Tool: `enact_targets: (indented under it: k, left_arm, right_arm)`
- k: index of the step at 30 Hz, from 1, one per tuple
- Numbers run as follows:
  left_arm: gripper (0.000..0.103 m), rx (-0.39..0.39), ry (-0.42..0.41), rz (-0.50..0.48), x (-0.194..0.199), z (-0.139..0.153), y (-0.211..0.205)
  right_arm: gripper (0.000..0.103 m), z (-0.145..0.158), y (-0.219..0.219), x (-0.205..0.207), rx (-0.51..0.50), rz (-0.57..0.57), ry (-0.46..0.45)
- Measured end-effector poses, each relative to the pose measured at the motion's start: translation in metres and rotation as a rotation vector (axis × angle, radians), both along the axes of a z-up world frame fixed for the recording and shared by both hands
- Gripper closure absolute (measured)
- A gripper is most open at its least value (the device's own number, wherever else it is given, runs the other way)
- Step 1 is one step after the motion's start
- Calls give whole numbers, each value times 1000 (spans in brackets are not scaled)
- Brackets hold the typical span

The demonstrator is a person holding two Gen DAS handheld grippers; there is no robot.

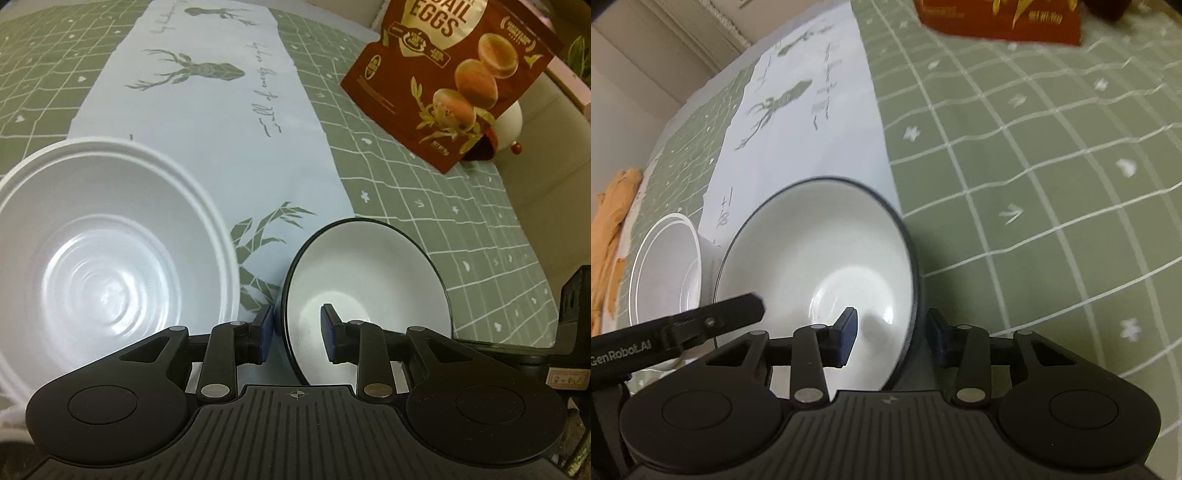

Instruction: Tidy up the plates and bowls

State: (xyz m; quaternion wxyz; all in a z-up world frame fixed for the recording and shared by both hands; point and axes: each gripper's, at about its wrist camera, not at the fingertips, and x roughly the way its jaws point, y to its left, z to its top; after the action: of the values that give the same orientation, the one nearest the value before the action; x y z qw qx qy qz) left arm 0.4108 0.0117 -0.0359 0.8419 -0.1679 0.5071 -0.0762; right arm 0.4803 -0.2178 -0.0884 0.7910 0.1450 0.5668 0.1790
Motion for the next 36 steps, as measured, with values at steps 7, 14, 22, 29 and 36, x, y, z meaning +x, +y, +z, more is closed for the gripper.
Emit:
enact_targets:
  k: [7,14,22,29,36]
  left_arm:
    - [67,20,61,-26,23,-20,-11]
    - [67,56,85,-40,24,-18,-18]
    - [67,44,-15,-38,-2,39,-14]
    - [66,23,-87,-15,-59,82,-10]
    - [66,12,-45,1,-120,67,-10]
  right_arm:
    - [62,-2,1,6,19,30,-7]
    - [62,0,-1,6,35,12,-12]
    - [62,40,-7,-15,79,-2,-81]
    - [62,93,-14,-63,108,28,-186]
    - [62,98,-16,-122,96,80,-189]
